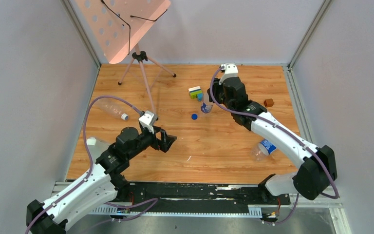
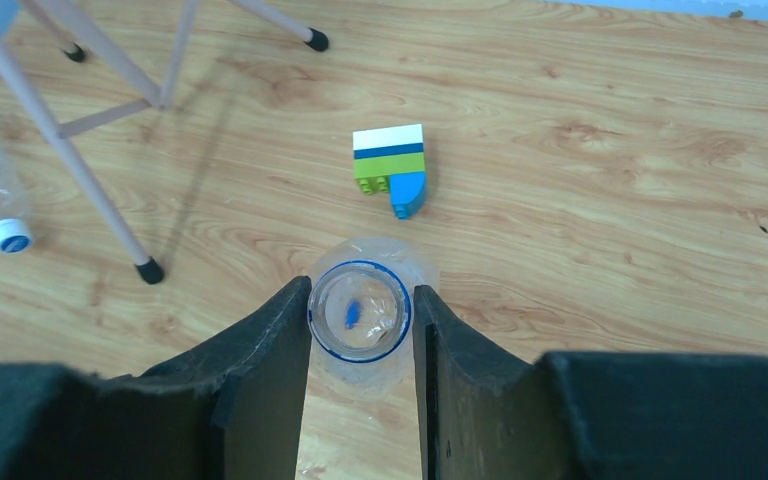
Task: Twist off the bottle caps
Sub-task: Place the plastic bottle at the center of the board.
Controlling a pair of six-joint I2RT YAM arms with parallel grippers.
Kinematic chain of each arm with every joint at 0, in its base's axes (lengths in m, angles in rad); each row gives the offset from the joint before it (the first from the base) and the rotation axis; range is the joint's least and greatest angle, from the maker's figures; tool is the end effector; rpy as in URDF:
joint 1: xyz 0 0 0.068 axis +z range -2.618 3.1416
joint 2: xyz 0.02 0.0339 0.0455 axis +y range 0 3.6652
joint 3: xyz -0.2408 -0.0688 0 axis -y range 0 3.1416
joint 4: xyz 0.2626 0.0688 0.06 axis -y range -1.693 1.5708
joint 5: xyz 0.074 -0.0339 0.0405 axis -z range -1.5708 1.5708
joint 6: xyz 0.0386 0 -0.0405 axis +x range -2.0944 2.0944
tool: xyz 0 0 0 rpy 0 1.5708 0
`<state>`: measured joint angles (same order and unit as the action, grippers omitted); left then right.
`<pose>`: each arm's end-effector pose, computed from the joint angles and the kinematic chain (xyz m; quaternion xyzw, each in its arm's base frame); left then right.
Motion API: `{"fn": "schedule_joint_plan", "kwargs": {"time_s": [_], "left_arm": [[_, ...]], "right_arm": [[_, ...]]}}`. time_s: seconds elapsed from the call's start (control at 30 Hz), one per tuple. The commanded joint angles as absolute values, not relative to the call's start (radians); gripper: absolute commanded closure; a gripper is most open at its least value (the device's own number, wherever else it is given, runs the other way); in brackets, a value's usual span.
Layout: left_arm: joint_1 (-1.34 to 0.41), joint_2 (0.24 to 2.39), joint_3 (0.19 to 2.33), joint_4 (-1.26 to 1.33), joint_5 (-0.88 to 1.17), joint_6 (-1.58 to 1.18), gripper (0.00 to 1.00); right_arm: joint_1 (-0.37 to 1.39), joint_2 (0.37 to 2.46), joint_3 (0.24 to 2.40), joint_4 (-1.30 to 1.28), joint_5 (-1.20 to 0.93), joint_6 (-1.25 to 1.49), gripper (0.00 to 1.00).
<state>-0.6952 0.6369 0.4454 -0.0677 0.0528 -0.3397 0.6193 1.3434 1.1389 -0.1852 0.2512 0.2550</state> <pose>0.1557 -0.1325 0.2368 0.1559 0.7770 -0.3197 0.5194 0.2808 0.1884 0.3112 -0.0807 0.8231 0.1396 0.5445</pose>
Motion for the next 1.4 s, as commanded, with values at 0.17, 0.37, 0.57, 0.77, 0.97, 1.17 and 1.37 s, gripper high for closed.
{"fn": "schedule_joint_plan", "kwargs": {"time_s": [0.17,0.37,0.57,0.77,0.97,1.17,1.37], "left_arm": [[-0.693,0.55,0.427,-0.124,-0.065,-0.345,0.0],[-0.693,0.523,0.421,-0.145,-0.095,-0.347,0.0],[-0.693,0.522,0.421,-0.151,-0.111,-0.35,0.0],[-0.693,0.527,0.42,-0.144,-0.117,-0.35,0.0],[-0.693,0.526,0.438,-0.161,-0.138,-0.352,0.0],[-0.693,0.517,0.425,-0.17,-0.14,-0.357,0.0],[-0.693,0.526,0.43,-0.157,-0.143,-0.353,0.0]], "right_arm": [[0.604,1.468,1.239,-0.178,0.323,0.194,0.9],[0.603,1.489,1.241,-0.178,0.321,0.182,0.79],[0.601,1.486,1.223,-0.182,0.309,0.199,0.7],[0.589,1.49,1.226,-0.188,0.282,0.213,0.61],[0.584,1.496,1.235,-0.196,0.27,0.214,0.6],[0.572,1.501,1.237,-0.196,0.251,0.216,0.6],[0.559,1.501,1.241,-0.204,0.231,0.218,0.56]]}}
